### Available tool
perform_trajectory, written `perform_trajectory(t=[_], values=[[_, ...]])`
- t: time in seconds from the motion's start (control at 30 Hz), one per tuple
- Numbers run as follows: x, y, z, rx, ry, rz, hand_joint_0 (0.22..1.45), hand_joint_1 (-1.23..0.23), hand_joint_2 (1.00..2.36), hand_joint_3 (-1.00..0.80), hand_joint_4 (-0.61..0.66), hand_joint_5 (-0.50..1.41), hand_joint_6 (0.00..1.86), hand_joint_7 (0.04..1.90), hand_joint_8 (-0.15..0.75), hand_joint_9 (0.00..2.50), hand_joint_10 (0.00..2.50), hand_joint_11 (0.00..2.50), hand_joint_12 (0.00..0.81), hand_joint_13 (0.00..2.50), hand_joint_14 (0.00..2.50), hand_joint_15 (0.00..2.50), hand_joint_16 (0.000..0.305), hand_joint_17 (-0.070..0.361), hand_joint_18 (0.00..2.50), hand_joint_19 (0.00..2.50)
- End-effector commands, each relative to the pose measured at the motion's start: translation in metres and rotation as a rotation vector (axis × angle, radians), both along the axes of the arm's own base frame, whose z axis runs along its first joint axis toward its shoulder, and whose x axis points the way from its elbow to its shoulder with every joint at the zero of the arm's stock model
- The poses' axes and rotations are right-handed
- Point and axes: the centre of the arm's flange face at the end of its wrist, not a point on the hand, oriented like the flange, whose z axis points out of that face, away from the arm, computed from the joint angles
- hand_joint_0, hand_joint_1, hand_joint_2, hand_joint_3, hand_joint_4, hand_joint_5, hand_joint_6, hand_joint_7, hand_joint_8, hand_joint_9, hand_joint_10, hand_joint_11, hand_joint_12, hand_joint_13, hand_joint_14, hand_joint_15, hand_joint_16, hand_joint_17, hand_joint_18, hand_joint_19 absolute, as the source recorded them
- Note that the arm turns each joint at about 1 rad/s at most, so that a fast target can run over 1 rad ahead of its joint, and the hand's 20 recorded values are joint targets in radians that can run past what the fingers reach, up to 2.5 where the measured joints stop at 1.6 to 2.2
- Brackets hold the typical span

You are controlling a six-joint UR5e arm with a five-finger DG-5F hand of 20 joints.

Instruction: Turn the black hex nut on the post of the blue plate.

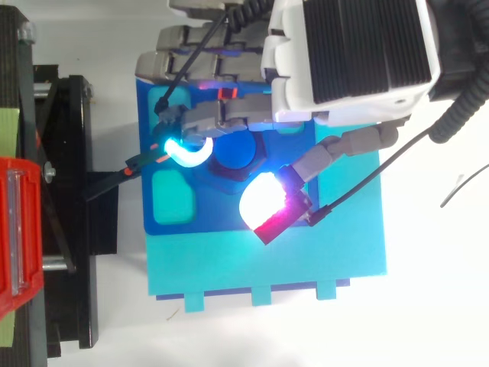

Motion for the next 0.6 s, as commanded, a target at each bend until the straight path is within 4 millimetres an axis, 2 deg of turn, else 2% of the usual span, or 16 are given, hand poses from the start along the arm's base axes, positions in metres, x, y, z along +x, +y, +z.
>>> perform_trajectory(t=[0.0,0.57], values=[[0.000,-0.001,0.000,0.000,-0.001,-0.001,0.46,-0.36,1.00,-0.50,0.13,-0.22,0.50,0.87,0.218,0.12,0.00,0.00,0.356,0.05,0.00,0.01,0.059,0.133,0.00,0.09],[-0.005,-0.013,-0.003,0.004,0.008,0.002,0.46,-0.37,1.00,-0.50,0.13,-0.22,0.50,0.87,0.218,0.13,0.00,0.00,0.356,0.05,0.00,0.00,0.059,0.133,0.00,0.09]])
